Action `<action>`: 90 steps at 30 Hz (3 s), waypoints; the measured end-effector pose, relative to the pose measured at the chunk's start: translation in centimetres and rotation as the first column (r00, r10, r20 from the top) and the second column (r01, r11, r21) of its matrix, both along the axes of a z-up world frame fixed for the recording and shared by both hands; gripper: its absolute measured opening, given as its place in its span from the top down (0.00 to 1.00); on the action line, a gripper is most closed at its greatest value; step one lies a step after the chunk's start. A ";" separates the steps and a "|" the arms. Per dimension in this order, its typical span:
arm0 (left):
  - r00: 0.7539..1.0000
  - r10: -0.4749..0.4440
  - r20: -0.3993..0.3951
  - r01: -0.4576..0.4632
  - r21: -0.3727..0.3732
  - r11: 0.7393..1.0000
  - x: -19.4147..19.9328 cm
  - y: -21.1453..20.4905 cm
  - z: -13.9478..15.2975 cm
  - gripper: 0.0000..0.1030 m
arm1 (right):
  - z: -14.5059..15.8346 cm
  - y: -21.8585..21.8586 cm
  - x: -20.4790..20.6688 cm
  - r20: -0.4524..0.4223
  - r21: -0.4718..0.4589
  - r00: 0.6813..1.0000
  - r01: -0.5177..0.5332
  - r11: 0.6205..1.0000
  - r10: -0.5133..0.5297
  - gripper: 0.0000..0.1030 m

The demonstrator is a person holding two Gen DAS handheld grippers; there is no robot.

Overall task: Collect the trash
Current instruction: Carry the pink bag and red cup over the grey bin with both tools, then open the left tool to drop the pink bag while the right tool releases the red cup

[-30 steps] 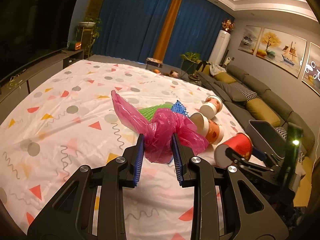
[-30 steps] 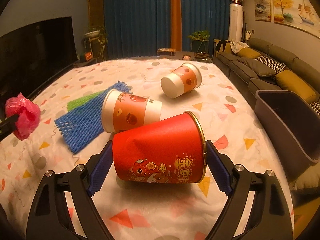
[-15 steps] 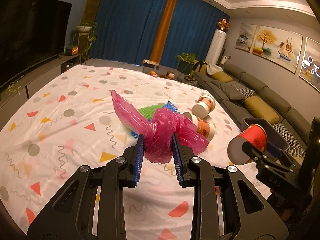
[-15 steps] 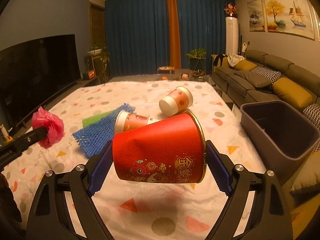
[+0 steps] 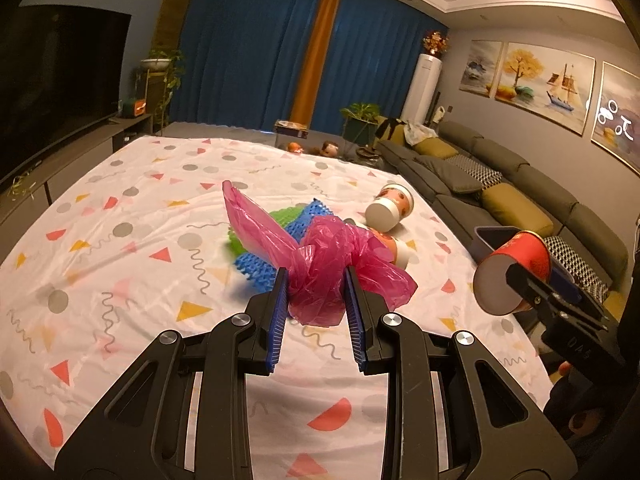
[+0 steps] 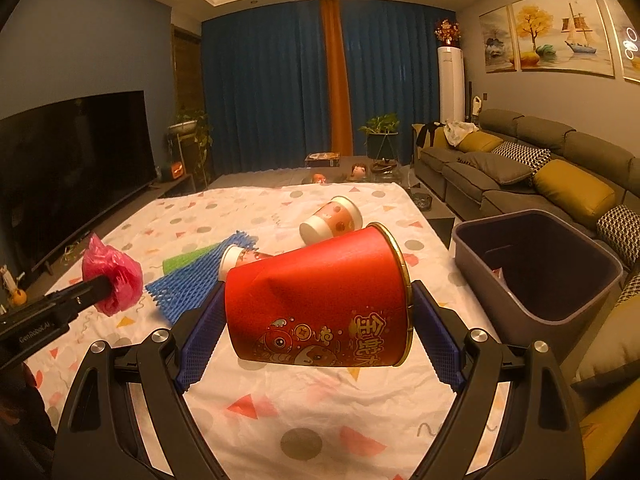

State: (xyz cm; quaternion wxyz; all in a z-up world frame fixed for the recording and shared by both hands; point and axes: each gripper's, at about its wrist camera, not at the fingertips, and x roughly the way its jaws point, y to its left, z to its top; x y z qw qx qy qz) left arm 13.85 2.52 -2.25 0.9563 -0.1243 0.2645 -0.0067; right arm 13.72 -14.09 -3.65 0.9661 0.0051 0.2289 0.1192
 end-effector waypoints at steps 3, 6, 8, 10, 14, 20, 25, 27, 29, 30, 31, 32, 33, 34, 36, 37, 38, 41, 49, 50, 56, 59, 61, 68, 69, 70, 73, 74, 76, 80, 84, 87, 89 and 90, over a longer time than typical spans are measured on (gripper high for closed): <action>1.000 -0.006 -0.003 0.006 0.006 1.000 0.2 -0.4 -0.1 0.74 | 0.1 -0.3 0.0 0.006 0.006 1.000 0.006 1.000 -0.006 0.18; 1.000 -0.012 -0.003 0.012 0.010 1.000 0.4 -0.6 -0.2 0.74 | 0.1 -0.6 0.1 0.009 0.010 1.000 0.012 1.000 -0.012 0.18; 1.000 -0.016 -0.004 0.016 0.014 1.000 0.6 -0.9 -0.2 0.74 | 0.1 -0.7 0.2 0.011 0.011 1.000 0.016 1.000 -0.016 0.18; 1.000 -0.020 -0.003 0.020 0.017 1.000 0.7 -1.1 -0.2 0.74 | 0.2 -1.0 0.2 0.014 0.014 1.000 0.020 1.000 -0.020 0.18; 0.999 -0.033 -0.006 0.033 0.024 0.999 1.1 -1.6 -0.4 0.74 | 0.3 -1.3 0.4 0.020 0.020 0.999 0.030 0.999 -0.031 0.18; 0.999 -0.049 -0.006 0.049 0.037 0.998 1.4 -2.6 -0.5 0.74 | 0.2 -1.9 0.4 0.027 0.028 0.999 0.047 0.999 -0.048 0.18; 0.998 -0.065 -0.004 0.066 0.046 0.997 1.7 -3.5 -0.5 0.74 | 0.2 -2.9 0.5 0.029 0.039 0.998 0.059 0.998 -0.060 0.18; 0.997 -0.075 -0.003 0.075 0.052 0.996 1.9 -4.0 -0.5 0.74 | 0.2 -3.3 0.5 0.032 0.041 0.997 0.065 0.997 -0.066 0.18; 0.996 -0.088 0.001 0.088 0.058 0.994 2.0 -4.6 -0.3 0.74 | 0.3 -3.7 0.5 0.035 0.044 0.997 0.071 0.997 -0.072 0.18; 0.996 -0.094 0.002 0.094 0.061 0.994 2.1 -4.9 -0.3 0.74 | 0.3 -3.9 0.6 0.037 0.045 0.996 0.074 0.996 -0.076 0.18; 0.995 -0.104 0.004 0.104 0.064 0.993 2.2 -5.4 -0.2 0.74 | 0.3 -4.1 0.7 0.037 0.046 0.996 0.077 0.996 -0.079 0.18; 0.994 -0.111 0.006 0.111 0.066 0.992 2.3 -5.7 -0.2 0.74 | 0.3 -4.4 0.7 0.038 0.048 0.996 0.082 0.996 -0.084 0.18; 0.992 -0.123 0.007 0.122 0.067 0.990 2.5 -6.2 -0.1 0.74 | 0.4 -4.7 0.8 0.040 0.049 0.995 0.087 0.995 -0.089 0.18; 0.991 -0.131 0.008 0.130 0.069 0.989 2.6 -6.6 -0.1 0.74 | 0.4 -5.0 0.8 0.041 0.049 0.995 0.092 0.995 -0.094 0.18; 0.988 -0.152 0.010 0.151 0.074 0.986 3.0 -7.6 0.0 0.74 | 0.5 -5.5 1.0 0.045 0.048 0.993 0.105 0.993 -0.107 0.18; 0.987 -0.162 0.011 0.161 0.077 0.984 3.2 -8.1 0.1 0.74 | 0.6 -5.9 1.1 0.046 0.048 0.992 0.115 0.992 -0.117 0.18; 0.985 -0.170 0.012 0.169 0.078 0.983 3.3 -8.4 0.1 0.74 | 0.6 -6.3 1.3 0.047 0.048 0.991 0.123 0.991 -0.125 0.18; 0.980 -0.199 0.020 0.197 0.086 0.977 4.0 -10.0 0.5 0.74 | 0.8 -7.7 1.8 0.051 0.048 0.986 0.155 0.987 -0.157 0.18; 0.955 -0.293 0.044 0.287 0.108 0.952 6.5 -14.8 1.5 0.74 | 1.2 -11.8 3.1 0.082 0.049 0.963 0.254 0.966 -0.257 0.17; 0.952 -0.303 0.046 0.297 0.107 0.949 6.9 -15.5 1.7 0.74 | 1.3 -12.6 3.5 0.083 0.053 0.958 0.272 0.961 -0.276 0.17; 0.932 -0.357 0.068 0.349 0.109 0.931 10.0 -19.2 2.0 0.74 | 1.1 -15.7 4.5 0.099 0.065 0.933 0.342 0.937 -0.347 0.17; 0.922 -0.379 0.073 0.371 0.104 0.923 11.5 -21.0 2.0 0.74 | 0.7 -17.0 5.0 0.103 0.069 0.921 0.370 0.927 -0.375 0.17; 0.915 -0.395 0.075 0.387 0.103 0.916 12.6 -22.5 2.0 0.74 | 0.4 -17.9 5.4 0.098 0.076 0.913 0.389 0.918 -0.395 0.17; 0.892 -0.447 0.060 0.441 0.093 0.893 16.2 -26.6 1.1 0.74 | -0.1 -19.5 6.1 0.094 0.082 0.897 0.426 0.901 -0.432 0.17; 0.889 -0.453 0.060 0.447 0.092 0.890 16.5 -26.9 1.0 0.74 | -0.2 -19.7 6.2 0.093 0.084 0.896 0.428 0.900 -0.434 0.17; 0.885 -0.461 0.060 0.455 0.095 0.885 16.7 -27.7 0.8 0.74 | -0.3 -19.9 6.3 0.092 0.084 0.893 0.433 0.898 -0.440 0.17; 0.875 -0.482 0.054 0.475 0.100 0.874 17.4 -28.6 0.3 0.74 | -0.4 -20.5 6.5 0.091 0.088 0.888 0.443 0.892 -0.450 0.17; 0.871 -0.489 0.049 0.482 0.100 0.870 17.7 -28.9 0.1 0.74 | -0.4 -20.7 6.7 0.090 0.089 0.887 0.446 0.890 -0.453 0.17; 0.869 -0.493 0.040 0.489 0.089 0.868 18.3 -29.1 0.0 0.74 | -0.2 -21.3 7.2 0.088 0.091 0.885 0.450 0.888 -0.458 0.17; 0.855 -0.518 0.027 0.515 0.078 0.854 19.0 -30.0 -0.3 0.74 | -0.2 -21.9 7.7 0.084 0.096 0.880 0.460 0.882 -0.468 0.17; 0.845 -0.535 0.015 0.532 0.075 0.843 19.7 -30.8 -0.7 0.74 | -0.3 -22.1 7.8 0.080 0.108 0.877 0.465 0.879 -0.474 0.17; 0.838 -0.546 0.007 0.544 0.069 0.836 19.9 -31.4 -1.0 0.73 | -0.3 -22.2 7.8 0.083 0.108 0.875 0.468 0.877 -0.478 0.17; 0.831 -0.556 0.003 0.555 0.062 0.830 20.0 -31.8 -1.3 0.73 | -0.4 -22.4 7.8 0.079 0.111 0.874 0.470 0.876 -0.479 0.17; 0.828 -0.561 0.001 0.559 0.059 0.827 20.1 -31.9 -1.4 0.73 | -0.4 -22.5 7.8 0.079 0.111 0.872 0.473 0.874 -0.483 0.17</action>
